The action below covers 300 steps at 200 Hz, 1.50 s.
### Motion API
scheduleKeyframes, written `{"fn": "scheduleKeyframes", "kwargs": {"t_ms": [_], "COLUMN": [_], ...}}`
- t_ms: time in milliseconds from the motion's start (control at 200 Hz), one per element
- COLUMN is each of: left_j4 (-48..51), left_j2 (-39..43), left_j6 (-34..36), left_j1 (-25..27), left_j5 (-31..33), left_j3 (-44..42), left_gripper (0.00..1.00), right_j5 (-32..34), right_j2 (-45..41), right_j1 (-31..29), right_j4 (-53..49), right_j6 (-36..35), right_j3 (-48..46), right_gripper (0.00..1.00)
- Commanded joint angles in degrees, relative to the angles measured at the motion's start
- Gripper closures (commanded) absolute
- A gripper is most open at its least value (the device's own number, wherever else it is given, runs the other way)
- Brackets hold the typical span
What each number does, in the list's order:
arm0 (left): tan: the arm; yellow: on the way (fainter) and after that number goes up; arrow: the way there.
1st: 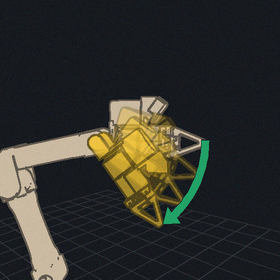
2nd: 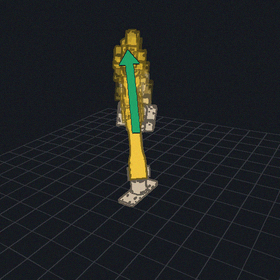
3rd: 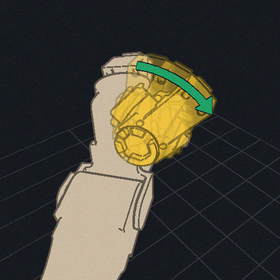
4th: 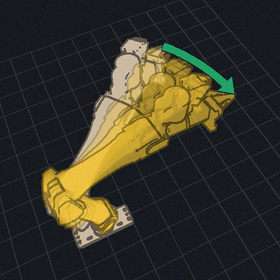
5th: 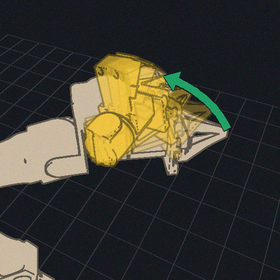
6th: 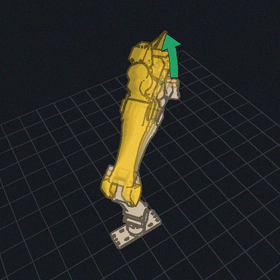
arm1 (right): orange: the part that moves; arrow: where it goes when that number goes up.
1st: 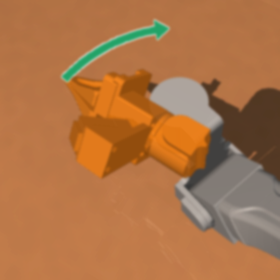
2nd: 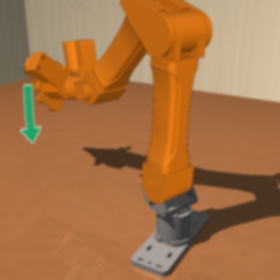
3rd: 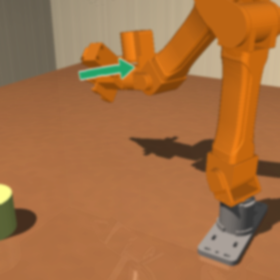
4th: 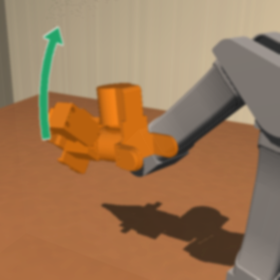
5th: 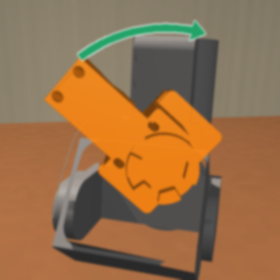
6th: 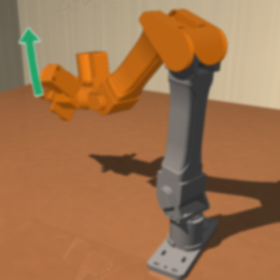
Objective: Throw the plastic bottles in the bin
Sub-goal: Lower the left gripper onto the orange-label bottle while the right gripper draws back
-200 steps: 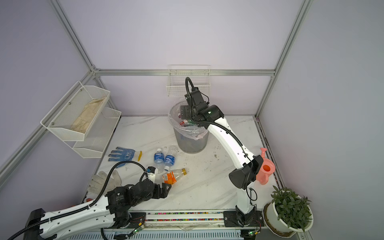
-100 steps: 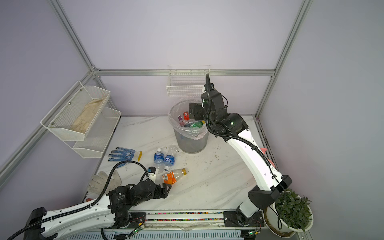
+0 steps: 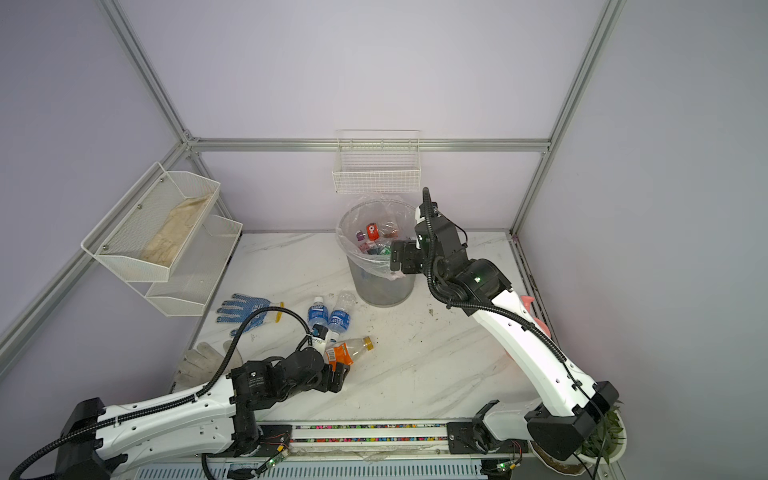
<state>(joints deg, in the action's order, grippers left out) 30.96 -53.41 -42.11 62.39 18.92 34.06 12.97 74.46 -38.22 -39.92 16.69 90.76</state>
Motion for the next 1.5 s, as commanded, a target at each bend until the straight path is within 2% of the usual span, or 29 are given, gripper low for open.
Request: {"fn": "scheduleKeyframes", "kwargs": {"t_ms": [0, 275, 550, 1110, 1495], "left_j4": [-0.3, 0.8, 0.0, -1.9, -1.1], "left_j2": [-1.4, -8.6, -16.8, -30.7, -38.5], "left_j6": [7.6, 16.3, 21.5, 25.5, 27.0], "left_j1": [0.2, -1.3, -4.6, -11.1, -12.2], "left_j5": [2.3, 2.8, -1.4, -11.4, -12.6], "left_j3": [7.8, 14.4, 18.2, 23.4, 26.4], "left_gripper": [0.0, 0.0, 0.0, 0.0, 0.0], "right_j5": [-0.7, -2.6, -4.7, -5.1, -5.9], "right_j2": [-2.6, -6.8, -12.3, -16.9, -19.3], "right_j1": [-0.1, -0.1, -0.1, -0.1, -0.1], "right_j4": [2.0, 2.5, 6.0, 5.9, 5.7], "right_j6": [1.1, 1.6, 5.0, 8.9, 10.6], "right_j3": [-3.9, -9.5, -18.9, -27.2, -31.0], "right_gripper": [0.03, 0.03, 0.03, 0.03, 0.03]}}
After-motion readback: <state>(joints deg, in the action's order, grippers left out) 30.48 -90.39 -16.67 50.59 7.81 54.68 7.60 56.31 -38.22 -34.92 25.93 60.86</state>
